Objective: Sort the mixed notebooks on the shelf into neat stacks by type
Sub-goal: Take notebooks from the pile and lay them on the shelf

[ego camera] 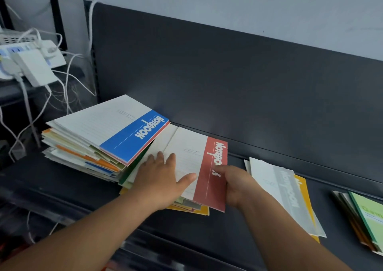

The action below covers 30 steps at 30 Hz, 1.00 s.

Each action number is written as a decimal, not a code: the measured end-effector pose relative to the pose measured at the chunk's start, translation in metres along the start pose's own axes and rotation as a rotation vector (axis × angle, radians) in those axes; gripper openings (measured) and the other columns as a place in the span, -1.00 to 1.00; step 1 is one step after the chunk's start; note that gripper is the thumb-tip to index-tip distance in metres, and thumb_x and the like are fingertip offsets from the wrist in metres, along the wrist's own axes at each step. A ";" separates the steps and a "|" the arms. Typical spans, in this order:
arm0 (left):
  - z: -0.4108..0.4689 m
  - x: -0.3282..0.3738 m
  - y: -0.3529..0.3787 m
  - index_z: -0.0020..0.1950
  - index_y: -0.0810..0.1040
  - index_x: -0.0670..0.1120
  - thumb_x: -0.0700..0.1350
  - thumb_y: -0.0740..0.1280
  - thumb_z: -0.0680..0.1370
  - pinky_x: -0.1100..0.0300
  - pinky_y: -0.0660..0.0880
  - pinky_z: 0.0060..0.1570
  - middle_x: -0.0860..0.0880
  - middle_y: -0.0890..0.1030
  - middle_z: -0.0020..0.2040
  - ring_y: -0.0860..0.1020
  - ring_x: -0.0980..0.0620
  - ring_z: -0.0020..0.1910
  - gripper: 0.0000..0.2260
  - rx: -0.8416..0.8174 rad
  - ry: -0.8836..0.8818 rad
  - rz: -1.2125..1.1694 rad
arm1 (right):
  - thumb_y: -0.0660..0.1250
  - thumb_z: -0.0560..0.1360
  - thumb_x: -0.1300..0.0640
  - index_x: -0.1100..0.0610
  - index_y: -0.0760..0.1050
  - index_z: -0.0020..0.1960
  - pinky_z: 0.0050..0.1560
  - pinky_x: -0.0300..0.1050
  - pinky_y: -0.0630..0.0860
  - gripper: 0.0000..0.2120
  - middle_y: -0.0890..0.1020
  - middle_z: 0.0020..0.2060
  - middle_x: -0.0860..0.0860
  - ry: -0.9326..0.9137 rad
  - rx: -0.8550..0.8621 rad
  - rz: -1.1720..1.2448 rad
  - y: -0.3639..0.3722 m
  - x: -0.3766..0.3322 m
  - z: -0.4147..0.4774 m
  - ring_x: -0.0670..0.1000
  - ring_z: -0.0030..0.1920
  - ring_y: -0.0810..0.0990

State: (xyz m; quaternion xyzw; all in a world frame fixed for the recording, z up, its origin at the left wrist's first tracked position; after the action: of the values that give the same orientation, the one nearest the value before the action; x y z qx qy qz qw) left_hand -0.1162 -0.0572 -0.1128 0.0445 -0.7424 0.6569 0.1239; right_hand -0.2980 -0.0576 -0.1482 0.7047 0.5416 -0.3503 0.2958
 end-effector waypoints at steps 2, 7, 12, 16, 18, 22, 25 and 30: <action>-0.006 0.010 -0.002 0.58 -0.15 0.03 0.44 -0.06 0.49 -0.04 0.07 0.48 -0.04 -0.04 0.60 -0.01 -0.09 0.56 -0.20 0.000 0.057 -0.060 | 0.36 0.55 0.13 0.20 0.51 0.12 0.03 0.18 0.58 -0.80 0.70 -0.05 0.18 0.000 0.029 -0.019 -0.007 0.001 0.001 0.22 -0.06 0.69; 0.003 -0.001 -0.014 0.56 -0.04 0.06 0.42 -0.06 0.49 -0.09 0.23 0.44 0.02 0.09 0.57 0.11 -0.07 0.53 -0.26 0.111 0.037 -0.098 | 0.36 0.54 0.19 0.21 0.48 0.17 0.02 0.23 0.59 -0.78 0.70 -0.05 0.20 0.033 0.026 0.028 -0.019 0.010 0.004 0.23 -0.06 0.69; -0.002 0.004 -0.006 0.56 0.01 0.01 0.36 -0.02 0.54 -0.03 0.30 0.38 -0.02 0.12 0.56 0.18 -0.08 0.51 -0.31 0.026 -0.005 -0.144 | 0.45 0.47 0.19 0.19 0.49 0.18 -0.04 0.16 0.61 -0.69 0.72 -0.06 0.18 0.060 -0.050 0.063 -0.015 0.017 0.000 0.22 -0.06 0.70; -0.010 0.024 -0.015 0.53 0.09 0.02 0.29 0.02 0.58 0.08 0.38 0.20 0.04 0.27 0.48 0.33 -0.01 0.40 -0.40 0.031 0.038 -0.263 | 0.45 0.46 0.25 0.19 0.49 0.17 -0.05 0.16 0.62 -0.69 0.72 -0.08 0.18 0.021 -0.043 0.070 -0.025 0.013 -0.004 0.21 -0.09 0.70; -0.012 0.029 -0.018 0.51 0.14 0.01 0.27 0.03 0.60 0.13 0.36 0.11 0.04 0.31 0.45 0.37 0.00 0.35 -0.44 0.028 0.044 -0.308 | 0.40 0.51 0.28 0.15 0.48 0.19 0.02 0.21 0.60 -0.72 0.72 -0.07 0.16 -0.017 -0.065 0.078 -0.026 0.009 -0.007 0.20 -0.08 0.70; -0.010 0.039 -0.023 0.46 0.26 -0.03 0.17 0.06 0.63 0.20 0.30 0.01 0.00 0.42 0.35 0.44 0.01 0.25 -0.54 0.054 0.007 -0.478 | 0.29 0.55 0.33 0.10 0.49 0.19 0.02 0.24 0.60 -0.74 0.72 -0.04 0.13 -0.112 -0.108 0.100 -0.040 0.000 -0.016 0.20 -0.06 0.70; -0.004 0.047 -0.024 0.40 0.33 -0.02 0.10 0.12 0.64 0.10 0.46 -0.05 0.04 0.52 0.12 0.53 0.04 0.04 -0.62 0.096 -0.024 -0.645 | 0.28 0.55 0.32 0.08 0.51 0.19 -0.10 0.15 0.63 -0.74 0.73 -0.05 0.09 -0.178 -0.137 0.159 -0.064 -0.007 -0.024 0.15 -0.11 0.72; 0.001 0.079 -0.011 0.39 0.40 -0.06 0.14 0.23 0.60 -0.03 0.46 0.16 -0.05 0.61 0.18 0.58 -0.06 0.08 -0.56 -0.077 -0.152 -1.060 | 0.29 0.55 0.30 0.07 0.55 0.07 -0.15 0.09 0.62 -0.82 0.74 -0.15 0.04 -0.272 -0.157 0.251 -0.122 -0.023 -0.045 0.07 -0.22 0.72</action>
State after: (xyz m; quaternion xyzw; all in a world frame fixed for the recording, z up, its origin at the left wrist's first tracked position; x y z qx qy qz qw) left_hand -0.1905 -0.0519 -0.0835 0.4562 -0.6486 0.4714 0.3860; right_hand -0.4121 -0.0056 -0.1078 0.6878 0.4302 -0.3593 0.4614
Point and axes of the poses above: each hand's wrist, its own z-axis towards the middle knuckle, its own y-axis out of the palm, x = y × z, the point moved 8 cm from there along z, towards the middle knuckle
